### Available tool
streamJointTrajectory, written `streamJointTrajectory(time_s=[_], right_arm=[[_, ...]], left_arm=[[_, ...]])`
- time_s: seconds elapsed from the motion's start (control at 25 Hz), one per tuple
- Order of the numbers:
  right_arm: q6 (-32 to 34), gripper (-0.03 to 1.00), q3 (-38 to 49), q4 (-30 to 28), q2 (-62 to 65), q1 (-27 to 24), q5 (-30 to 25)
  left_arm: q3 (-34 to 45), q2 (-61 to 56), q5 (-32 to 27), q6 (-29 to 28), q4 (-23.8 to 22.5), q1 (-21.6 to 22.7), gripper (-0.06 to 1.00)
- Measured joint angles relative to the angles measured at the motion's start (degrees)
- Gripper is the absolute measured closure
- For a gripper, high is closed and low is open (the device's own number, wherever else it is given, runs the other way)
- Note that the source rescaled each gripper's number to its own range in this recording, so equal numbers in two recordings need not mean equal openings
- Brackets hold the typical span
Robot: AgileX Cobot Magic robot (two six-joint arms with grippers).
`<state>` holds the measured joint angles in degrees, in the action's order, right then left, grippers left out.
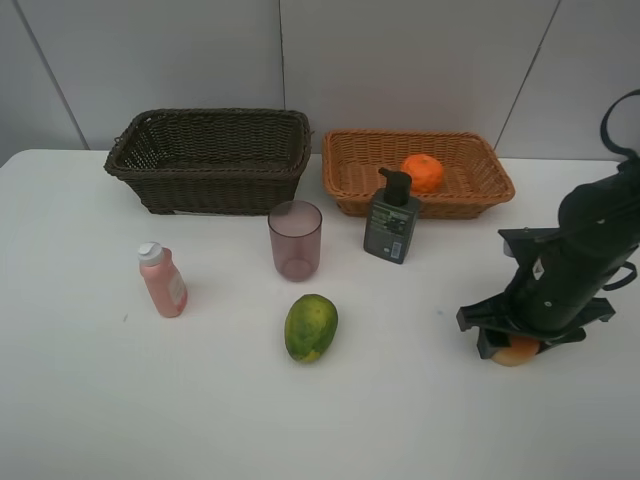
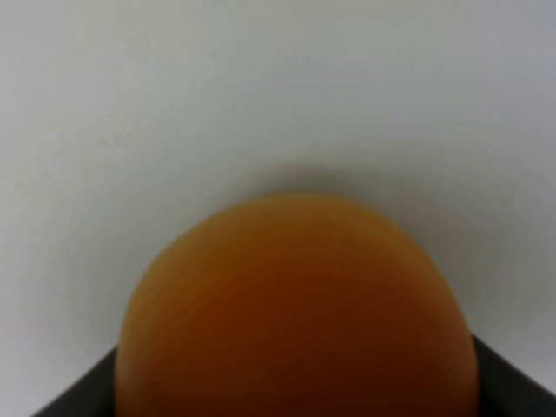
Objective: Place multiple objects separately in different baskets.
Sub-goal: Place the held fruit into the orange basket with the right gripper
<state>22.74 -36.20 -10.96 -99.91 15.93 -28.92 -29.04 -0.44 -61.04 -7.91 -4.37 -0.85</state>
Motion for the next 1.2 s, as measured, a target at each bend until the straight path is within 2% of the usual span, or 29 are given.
streamJointTrajectory(time_s=[0.16, 0.28, 0.52, 0.64, 0.8, 0.96, 1.2], right_arm=[[0.0, 0.60, -0.1, 0.0, 0.0, 0.0, -0.1], [0.0, 0.60, -2.1, -0.1, -0.7, 0.0, -3.1], [0.0, 0.60, -13.6, -0.2, -1.1, 0.0, -17.9], [-0.7, 0.60, -20.3, -0.2, -1.1, 0.0, -23.3], [-3.1, 0.60, -28.5, 0.4, -1.1, 0.0, -26.3], [-7.1, 0.60, -36.2, 2.6, -1.2, 0.0, -27.0], [-8.7, 0.60, -49.8, 3.0, -5.5, 1.5, -30.9]], left_arm=[[0.0, 0.0, 0.0, 0.0, 0.0, 0.0, -0.06], [0.0, 0.0, 0.0, 0.0, 0.0, 0.0, -0.06], [0.0, 0.0, 0.0, 0.0, 0.0, 0.0, -0.06], [0.0, 0.0, 0.0, 0.0, 0.0, 0.0, -0.06], [0.0, 0.0, 0.0, 0.0, 0.0, 0.0, -0.06], [0.0, 0.0, 0.0, 0.0, 0.0, 0.0, -0.06], [0.0, 0.0, 0.0, 0.0, 0.0, 0.0, -0.06]])
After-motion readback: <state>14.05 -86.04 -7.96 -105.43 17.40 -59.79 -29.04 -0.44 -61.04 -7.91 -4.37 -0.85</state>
